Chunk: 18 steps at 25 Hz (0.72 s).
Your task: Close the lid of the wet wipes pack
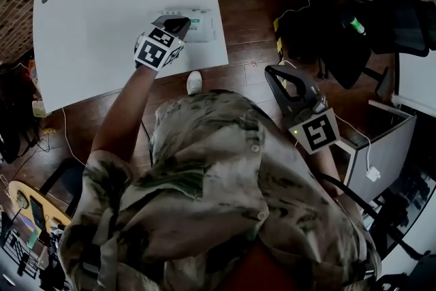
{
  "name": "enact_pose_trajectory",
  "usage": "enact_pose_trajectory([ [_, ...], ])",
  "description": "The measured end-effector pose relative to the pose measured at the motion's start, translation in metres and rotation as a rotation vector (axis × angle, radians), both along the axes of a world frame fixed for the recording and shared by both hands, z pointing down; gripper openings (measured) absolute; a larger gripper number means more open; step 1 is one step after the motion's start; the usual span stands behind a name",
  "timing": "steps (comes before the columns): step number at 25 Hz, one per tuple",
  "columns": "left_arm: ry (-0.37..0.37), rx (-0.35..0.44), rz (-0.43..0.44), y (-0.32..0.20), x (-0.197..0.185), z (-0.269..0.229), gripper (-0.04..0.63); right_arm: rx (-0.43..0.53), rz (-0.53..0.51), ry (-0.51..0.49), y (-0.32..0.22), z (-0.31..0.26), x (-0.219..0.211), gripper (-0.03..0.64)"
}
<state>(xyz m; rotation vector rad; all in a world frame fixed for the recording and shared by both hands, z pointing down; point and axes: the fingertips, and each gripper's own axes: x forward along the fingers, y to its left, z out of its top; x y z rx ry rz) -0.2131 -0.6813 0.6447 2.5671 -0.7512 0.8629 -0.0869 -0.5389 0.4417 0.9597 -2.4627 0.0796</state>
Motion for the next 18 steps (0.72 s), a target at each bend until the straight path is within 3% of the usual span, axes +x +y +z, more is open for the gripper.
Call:
enact_pose_trajectory([
  [8,-0.111,-0.02,0.034,-0.01,0.003,0.014,0.0,-0.005,0.006,0.003,-0.013,0.003,0.0,0.006],
  [13,-0.091,-0.096,0.016,-0.011,0.009,0.018,0.0,-0.017,0.004,0.004,-0.023,0.008,0.0,0.006],
  [18,-0.069,-0.096,0.014,-0.011,0.007,0.02,0.0,-0.006,-0.014,-0.002,-0.03,0.011,-0.006,0.006],
])
